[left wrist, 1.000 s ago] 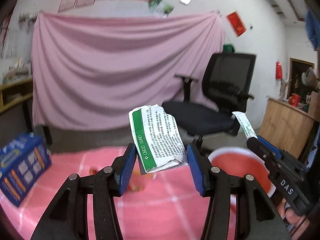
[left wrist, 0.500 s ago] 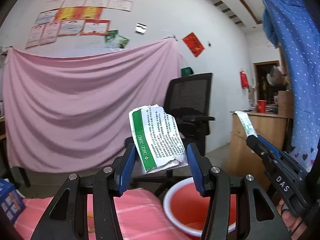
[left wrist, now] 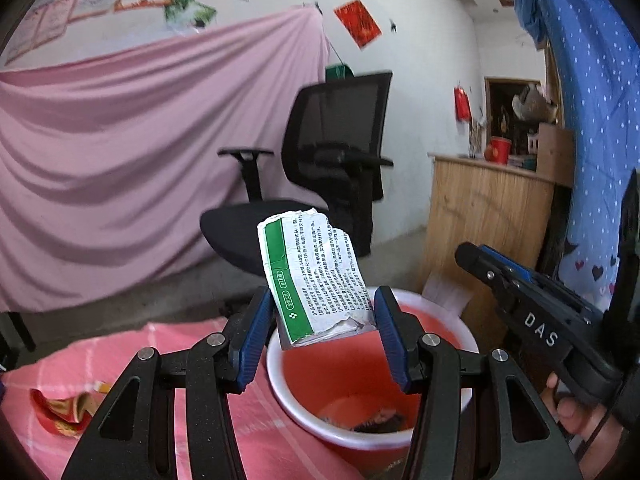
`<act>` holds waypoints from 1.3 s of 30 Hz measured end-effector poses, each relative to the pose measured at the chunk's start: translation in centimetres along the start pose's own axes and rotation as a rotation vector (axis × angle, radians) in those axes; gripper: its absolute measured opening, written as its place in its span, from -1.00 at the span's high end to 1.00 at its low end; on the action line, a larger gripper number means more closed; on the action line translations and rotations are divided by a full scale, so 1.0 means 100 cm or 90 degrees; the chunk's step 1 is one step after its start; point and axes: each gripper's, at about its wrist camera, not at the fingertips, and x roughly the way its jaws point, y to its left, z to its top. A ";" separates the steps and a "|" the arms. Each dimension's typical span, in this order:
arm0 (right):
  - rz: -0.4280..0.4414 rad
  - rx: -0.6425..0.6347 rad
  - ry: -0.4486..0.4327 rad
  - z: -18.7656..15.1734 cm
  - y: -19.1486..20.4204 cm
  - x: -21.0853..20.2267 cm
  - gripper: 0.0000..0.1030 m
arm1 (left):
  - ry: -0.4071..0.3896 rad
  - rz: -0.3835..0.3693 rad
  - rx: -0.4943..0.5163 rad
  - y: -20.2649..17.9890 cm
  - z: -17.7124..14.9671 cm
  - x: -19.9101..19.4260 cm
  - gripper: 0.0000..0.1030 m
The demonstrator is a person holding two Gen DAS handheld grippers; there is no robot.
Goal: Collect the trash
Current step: 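Carry both items over the orange bucket and open both grippers, then move both tools back over the red paper cup and yellow strip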
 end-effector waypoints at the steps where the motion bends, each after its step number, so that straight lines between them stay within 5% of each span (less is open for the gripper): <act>1: -0.002 0.002 0.008 -0.001 -0.001 0.002 0.62 | 0.011 -0.005 -0.002 -0.001 0.000 0.004 0.11; 12: -0.018 0.045 0.093 -0.014 -0.017 0.018 0.61 | 0.144 -0.045 -0.040 -0.003 -0.011 0.044 0.10; 22: -0.031 0.057 0.112 -0.016 -0.021 0.021 0.43 | 0.206 -0.043 -0.076 0.006 -0.015 0.055 0.10; 33: -0.025 0.042 0.093 -0.012 -0.008 0.018 0.00 | 0.171 0.011 -0.126 0.039 -0.010 0.025 -0.12; 35: -0.022 0.035 0.084 -0.011 -0.002 0.017 -0.07 | 0.156 0.026 -0.135 0.045 -0.009 0.016 -0.42; 37: -0.018 0.029 0.075 -0.010 0.004 0.015 -0.35 | 0.126 0.054 -0.144 0.054 -0.007 0.002 -0.68; 39: -0.010 0.025 0.059 -0.009 0.010 0.013 -0.59 | 0.097 0.078 -0.150 0.062 -0.005 -0.010 -0.76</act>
